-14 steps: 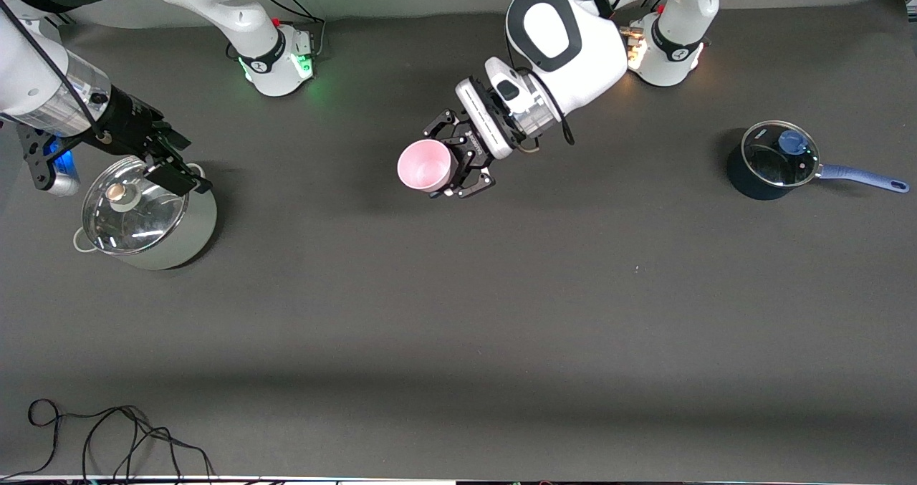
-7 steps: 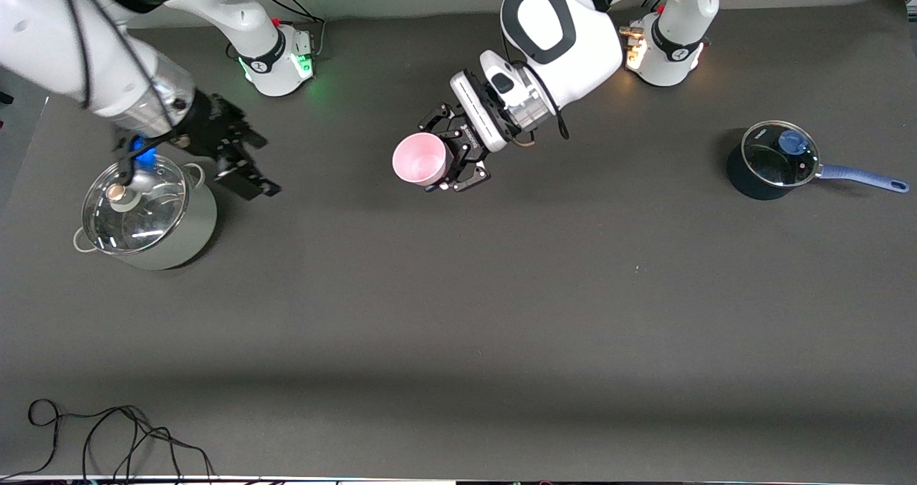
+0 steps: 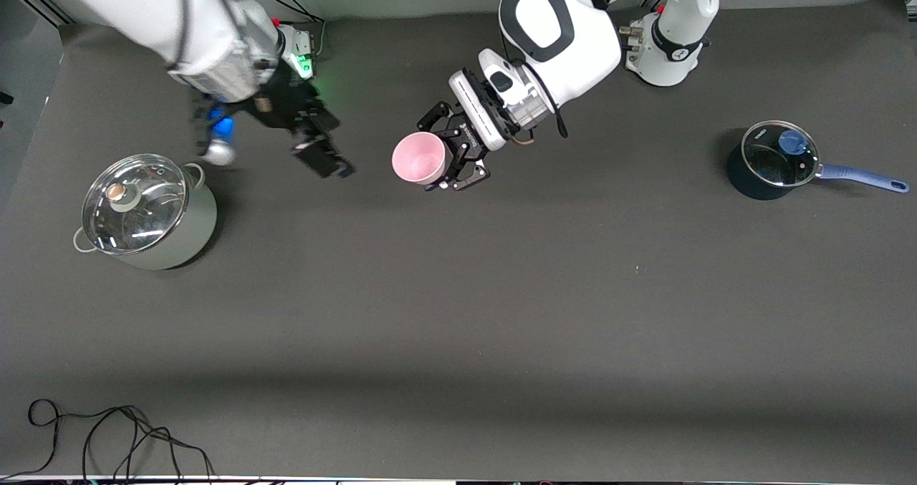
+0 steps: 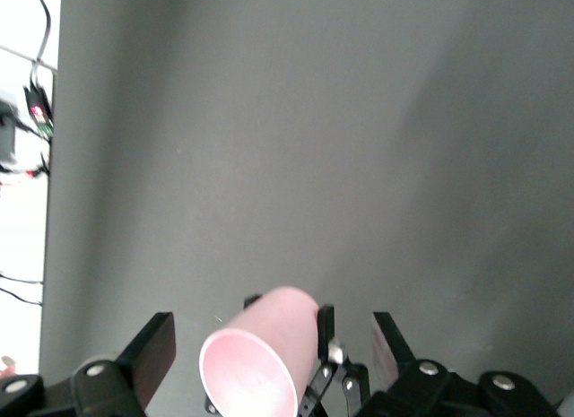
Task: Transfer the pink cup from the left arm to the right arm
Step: 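Reach the right gripper to the pink cup held by the left gripper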
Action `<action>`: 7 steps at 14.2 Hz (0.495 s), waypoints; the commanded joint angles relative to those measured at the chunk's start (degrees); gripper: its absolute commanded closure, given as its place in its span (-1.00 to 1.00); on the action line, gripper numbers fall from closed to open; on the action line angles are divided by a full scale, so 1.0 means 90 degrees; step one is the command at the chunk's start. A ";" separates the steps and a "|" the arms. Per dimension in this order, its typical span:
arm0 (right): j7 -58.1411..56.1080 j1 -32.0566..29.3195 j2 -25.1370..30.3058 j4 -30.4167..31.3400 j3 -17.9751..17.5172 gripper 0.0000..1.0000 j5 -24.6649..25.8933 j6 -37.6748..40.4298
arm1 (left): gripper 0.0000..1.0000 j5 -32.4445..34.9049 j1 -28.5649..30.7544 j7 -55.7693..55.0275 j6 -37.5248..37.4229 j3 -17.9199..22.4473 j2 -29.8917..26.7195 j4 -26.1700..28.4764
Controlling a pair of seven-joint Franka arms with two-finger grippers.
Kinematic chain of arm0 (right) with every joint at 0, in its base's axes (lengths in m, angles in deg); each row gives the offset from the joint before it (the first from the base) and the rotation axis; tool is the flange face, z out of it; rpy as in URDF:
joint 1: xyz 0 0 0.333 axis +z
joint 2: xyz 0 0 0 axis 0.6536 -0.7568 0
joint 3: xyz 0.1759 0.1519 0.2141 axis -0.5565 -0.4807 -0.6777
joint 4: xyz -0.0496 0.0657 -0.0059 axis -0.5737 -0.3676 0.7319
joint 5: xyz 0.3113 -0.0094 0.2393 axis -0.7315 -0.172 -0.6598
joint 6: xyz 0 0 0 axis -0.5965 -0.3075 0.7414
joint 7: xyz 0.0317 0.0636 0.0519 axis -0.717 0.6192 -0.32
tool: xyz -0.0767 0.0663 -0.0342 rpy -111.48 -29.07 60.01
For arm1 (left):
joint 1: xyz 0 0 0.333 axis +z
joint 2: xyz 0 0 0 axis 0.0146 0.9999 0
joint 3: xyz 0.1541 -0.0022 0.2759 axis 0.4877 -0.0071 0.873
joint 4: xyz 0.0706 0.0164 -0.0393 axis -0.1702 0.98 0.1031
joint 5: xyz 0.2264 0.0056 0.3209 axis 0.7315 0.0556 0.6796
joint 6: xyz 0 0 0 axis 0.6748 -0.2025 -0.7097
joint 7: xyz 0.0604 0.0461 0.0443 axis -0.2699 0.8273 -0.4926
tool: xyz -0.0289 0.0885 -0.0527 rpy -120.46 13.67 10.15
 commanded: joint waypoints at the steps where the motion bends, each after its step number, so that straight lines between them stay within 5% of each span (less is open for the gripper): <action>1: 0.0085 0.0284 -0.0548 -0.0655 0.0031 -0.94 0.0132 0.0065 | 0.38 -0.0161 -0.0084 -0.0212 0.0081 0.0085 -0.0298 -0.0017; 7: 0.0045 0.0742 -0.0695 -0.0675 0.0031 -0.94 0.0328 0.0065 | 0.38 -0.0161 -0.0074 -0.0213 0.0081 0.0085 -0.0298 -0.0017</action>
